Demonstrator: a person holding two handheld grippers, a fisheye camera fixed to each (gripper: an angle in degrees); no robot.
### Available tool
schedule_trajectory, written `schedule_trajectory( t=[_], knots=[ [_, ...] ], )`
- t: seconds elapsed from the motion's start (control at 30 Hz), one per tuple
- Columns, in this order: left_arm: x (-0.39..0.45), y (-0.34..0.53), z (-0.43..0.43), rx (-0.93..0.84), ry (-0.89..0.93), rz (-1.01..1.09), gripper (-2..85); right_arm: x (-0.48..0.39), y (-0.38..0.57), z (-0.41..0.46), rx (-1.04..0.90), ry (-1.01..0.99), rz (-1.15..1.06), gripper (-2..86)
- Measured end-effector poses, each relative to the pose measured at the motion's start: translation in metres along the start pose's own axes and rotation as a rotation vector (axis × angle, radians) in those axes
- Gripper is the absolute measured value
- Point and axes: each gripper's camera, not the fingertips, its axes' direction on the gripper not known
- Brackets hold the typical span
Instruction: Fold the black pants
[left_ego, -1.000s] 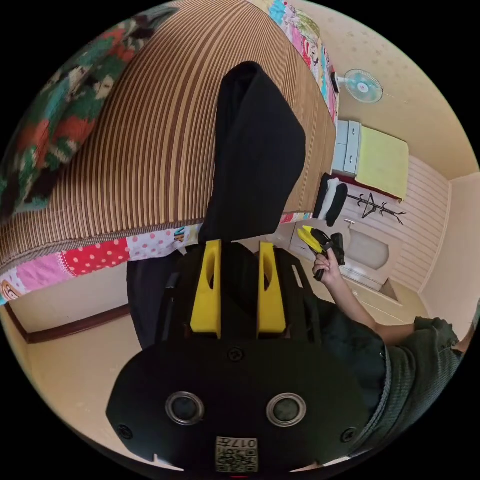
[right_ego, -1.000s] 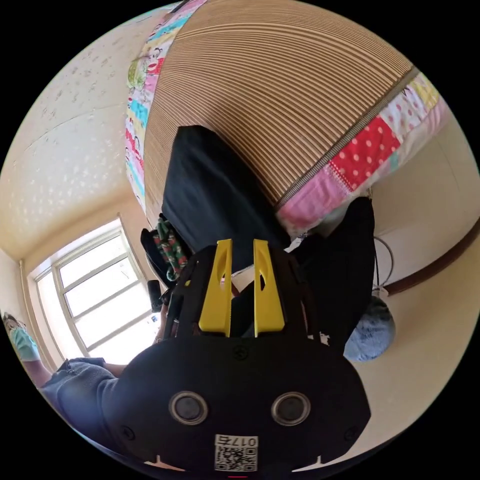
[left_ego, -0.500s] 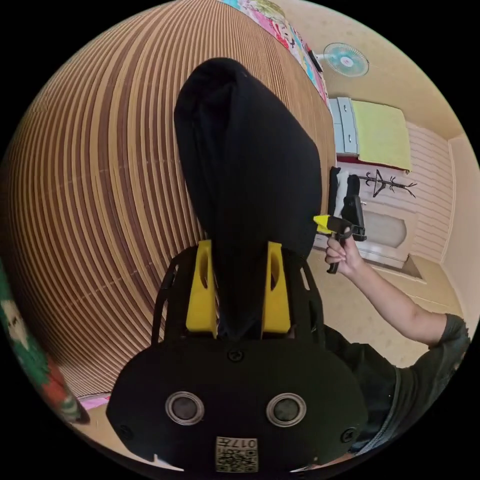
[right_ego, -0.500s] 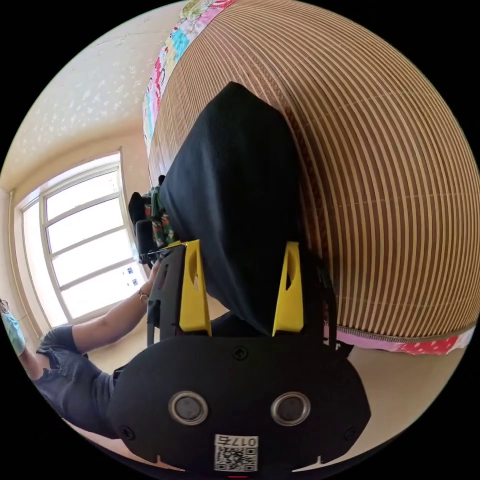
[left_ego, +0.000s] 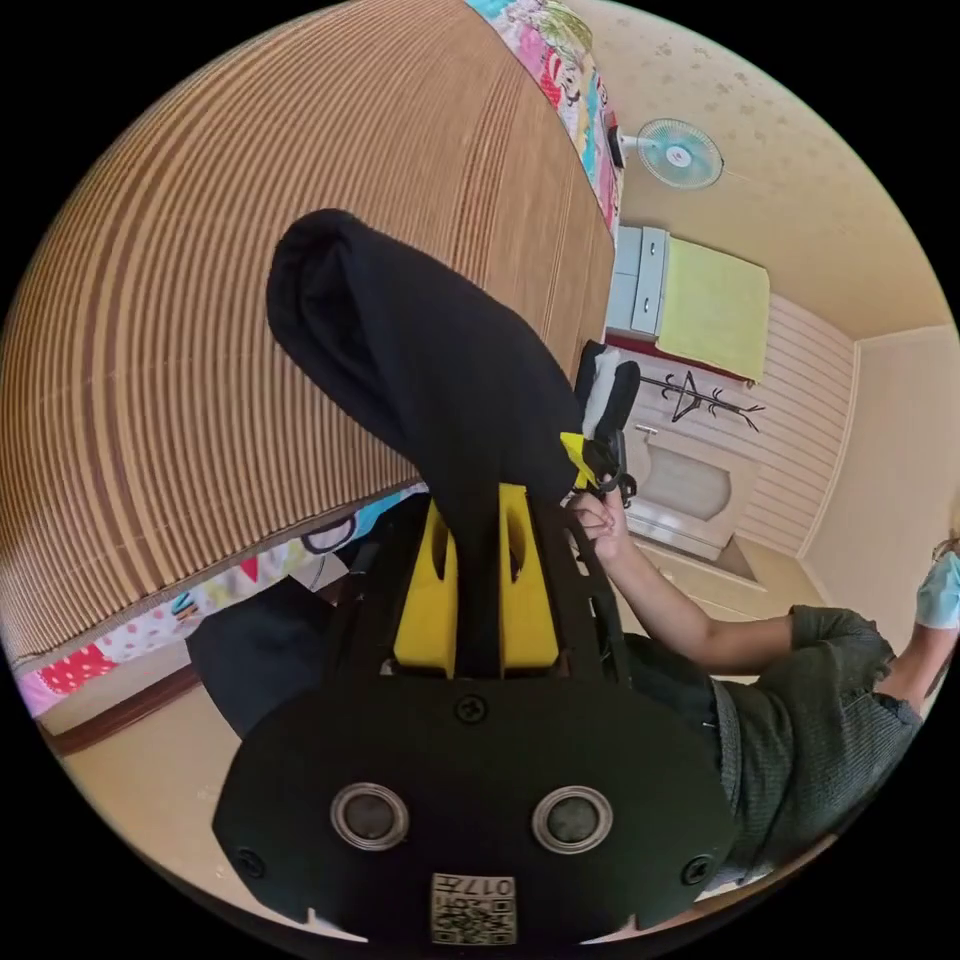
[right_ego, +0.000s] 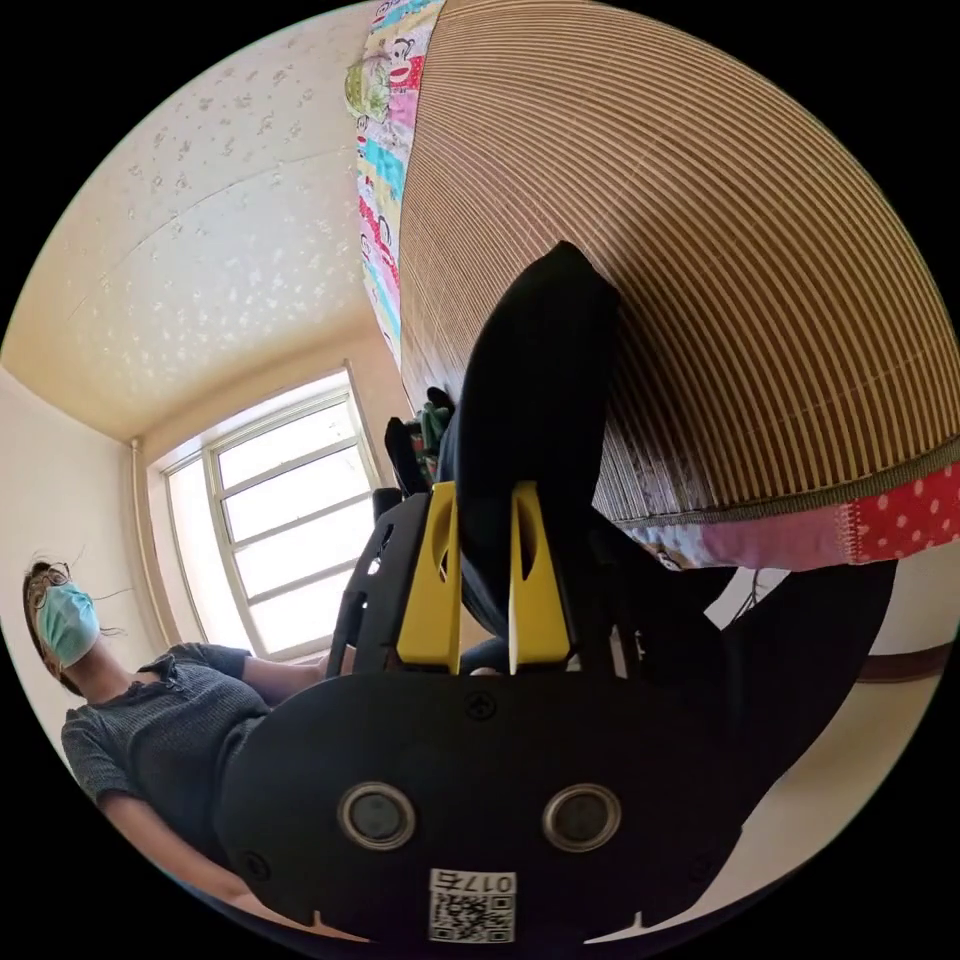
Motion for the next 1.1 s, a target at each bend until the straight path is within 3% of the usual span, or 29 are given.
schedule_trajectory(
  t=[0.17,0.5,0.6,0.7,0.8,0.87,0.93,1.0,1.1],
  knots=[
    [0.095,-0.058,0.068,-0.060,-0.105,0.184,6.4,-0.016,0.007,-0.113,0.122,-0.048,-0.045,7.7],
    [0.326,-0.184,0.303,-0.198,0.087,0.536,6.5,-0.102,0.071,-0.430,0.505,0.027,-0.261,7.7],
    [0.412,-0.214,0.382,-0.244,0.122,0.664,7.2,-0.142,0.085,-0.524,0.592,0.147,-0.295,8.2],
    [0.463,-0.250,0.470,-0.272,0.053,0.664,8.5,-0.164,0.069,-0.590,0.696,0.460,-0.141,9.9],
    [0.471,-0.276,0.559,-0.358,-0.150,0.670,8.5,-0.154,0.038,-0.615,0.891,0.874,0.108,11.7],
    [0.446,-0.283,0.592,-0.431,-0.270,0.580,8.2,-0.124,0.010,-0.606,0.882,0.887,0.147,11.8],
    [0.415,-0.278,0.598,-0.463,-0.317,0.564,8.2,-0.044,-0.048,-0.564,0.561,0.914,0.313,11.4],
    [0.352,-0.258,0.581,-0.505,-0.499,0.554,7.8,-0.031,-0.042,-0.539,0.723,1.023,0.245,10.2],
    [0.232,-0.225,0.523,-0.617,-0.790,0.384,6.9,-0.021,-0.016,-0.532,0.950,0.874,0.265,9.1]
  ],
)
